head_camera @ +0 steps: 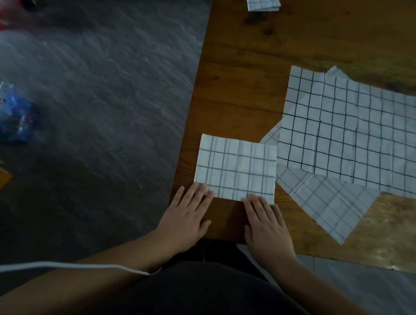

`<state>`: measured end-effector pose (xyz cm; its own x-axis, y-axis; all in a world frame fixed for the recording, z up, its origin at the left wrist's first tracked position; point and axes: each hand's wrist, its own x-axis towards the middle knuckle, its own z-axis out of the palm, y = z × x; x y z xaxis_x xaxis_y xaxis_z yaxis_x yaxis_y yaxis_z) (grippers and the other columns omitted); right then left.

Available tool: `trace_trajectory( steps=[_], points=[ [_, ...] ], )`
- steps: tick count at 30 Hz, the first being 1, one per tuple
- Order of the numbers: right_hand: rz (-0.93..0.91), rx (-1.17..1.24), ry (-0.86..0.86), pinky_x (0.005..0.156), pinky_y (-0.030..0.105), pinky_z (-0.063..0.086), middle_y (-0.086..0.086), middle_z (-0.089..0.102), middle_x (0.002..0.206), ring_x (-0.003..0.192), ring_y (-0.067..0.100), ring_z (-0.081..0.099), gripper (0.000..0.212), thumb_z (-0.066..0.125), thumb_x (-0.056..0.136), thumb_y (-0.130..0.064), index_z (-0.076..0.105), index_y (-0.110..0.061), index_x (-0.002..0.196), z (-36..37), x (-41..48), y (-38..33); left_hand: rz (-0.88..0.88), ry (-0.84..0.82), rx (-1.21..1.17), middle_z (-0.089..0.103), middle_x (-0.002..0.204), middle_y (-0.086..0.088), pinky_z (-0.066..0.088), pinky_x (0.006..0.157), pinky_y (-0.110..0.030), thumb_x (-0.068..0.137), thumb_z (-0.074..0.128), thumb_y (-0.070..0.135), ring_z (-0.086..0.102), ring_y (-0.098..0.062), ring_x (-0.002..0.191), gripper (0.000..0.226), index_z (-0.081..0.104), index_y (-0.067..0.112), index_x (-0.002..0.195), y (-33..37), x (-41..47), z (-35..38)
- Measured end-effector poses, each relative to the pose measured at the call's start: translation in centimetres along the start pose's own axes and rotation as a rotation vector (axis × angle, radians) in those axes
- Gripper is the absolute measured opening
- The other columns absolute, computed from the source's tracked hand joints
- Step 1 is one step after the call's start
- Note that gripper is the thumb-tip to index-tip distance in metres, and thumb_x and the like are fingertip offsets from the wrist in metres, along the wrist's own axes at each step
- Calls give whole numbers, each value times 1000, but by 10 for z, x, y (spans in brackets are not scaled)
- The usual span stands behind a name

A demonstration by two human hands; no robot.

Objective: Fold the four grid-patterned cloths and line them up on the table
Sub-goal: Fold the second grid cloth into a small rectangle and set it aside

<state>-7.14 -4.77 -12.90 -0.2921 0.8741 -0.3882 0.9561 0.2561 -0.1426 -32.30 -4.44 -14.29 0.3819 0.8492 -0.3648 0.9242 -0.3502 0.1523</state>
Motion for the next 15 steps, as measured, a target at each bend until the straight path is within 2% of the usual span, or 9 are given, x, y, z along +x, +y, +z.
trace_trajectory(
  steps=[5, 8, 15],
  points=[
    [-10, -16, -10, 126, 47, 6, -3, 7, 169, 155, 13, -4, 65, 24, 101, -43, 8, -25, 161, 3, -4, 3, -12, -21, 0, -13, 168, -7, -6, 124, -49, 100, 13, 58, -17, -25, 154, 75, -6, 19, 161, 2, -2, 4],
    [-2, -14, -15, 126, 47, 6, -3, 6, 169, 155, 14, -4, 65, 22, 100, -43, 8, -26, 161, 1, -4, 3, -11, -33, 5, -19, 166, -7, -6, 124, -50, 101, 14, 59, -20, -25, 153, 75, -10, 19, 161, 1, -2, 5],
    [15, 4, -27, 126, 48, 6, -4, 2, 169, 155, 14, -7, 65, 24, 102, -44, 4, -27, 161, 1, -4, 1, -12, -11, 9, -11, 168, -5, -5, 124, -51, 102, 18, 58, -16, -23, 154, 74, -4, 20, 161, -2, -5, 6]
  ],
)
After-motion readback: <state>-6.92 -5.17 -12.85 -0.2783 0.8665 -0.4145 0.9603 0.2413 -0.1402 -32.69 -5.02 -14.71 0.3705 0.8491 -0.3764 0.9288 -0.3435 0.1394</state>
